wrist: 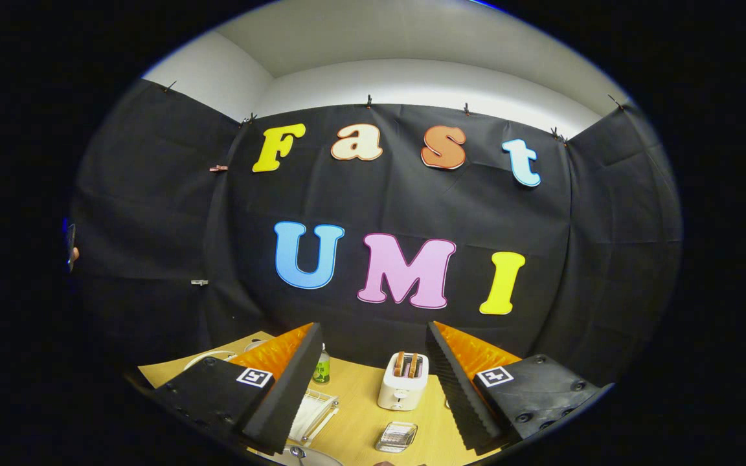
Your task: Take the plate from the dish rack, then take the spoon from the basket and place it into the plate.
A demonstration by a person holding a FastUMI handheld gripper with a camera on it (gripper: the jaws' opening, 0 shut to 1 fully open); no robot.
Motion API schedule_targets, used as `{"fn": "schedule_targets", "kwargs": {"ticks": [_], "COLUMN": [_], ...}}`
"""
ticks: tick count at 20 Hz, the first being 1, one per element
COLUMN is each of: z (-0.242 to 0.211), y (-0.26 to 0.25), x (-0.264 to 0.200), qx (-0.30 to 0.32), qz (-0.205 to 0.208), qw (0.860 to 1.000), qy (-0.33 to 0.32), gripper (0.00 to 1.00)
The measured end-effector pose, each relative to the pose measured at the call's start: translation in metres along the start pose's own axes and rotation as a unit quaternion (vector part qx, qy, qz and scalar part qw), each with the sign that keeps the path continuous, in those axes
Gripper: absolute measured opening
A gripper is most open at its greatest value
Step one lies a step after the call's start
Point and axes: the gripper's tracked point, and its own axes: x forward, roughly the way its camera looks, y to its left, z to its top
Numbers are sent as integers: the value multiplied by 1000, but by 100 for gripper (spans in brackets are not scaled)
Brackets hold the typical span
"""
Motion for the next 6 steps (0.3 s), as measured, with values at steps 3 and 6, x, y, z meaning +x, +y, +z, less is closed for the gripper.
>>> {"fn": "schedule_targets", "kwargs": {"ticks": [3, 6], "z": [-1, -9], "y": [-1, -1], "x": [6, 8], "qx": [9, 6], "qz": [5, 16], "qw": [1000, 1000], "qy": [-1, 8], "gripper": [98, 98]}}
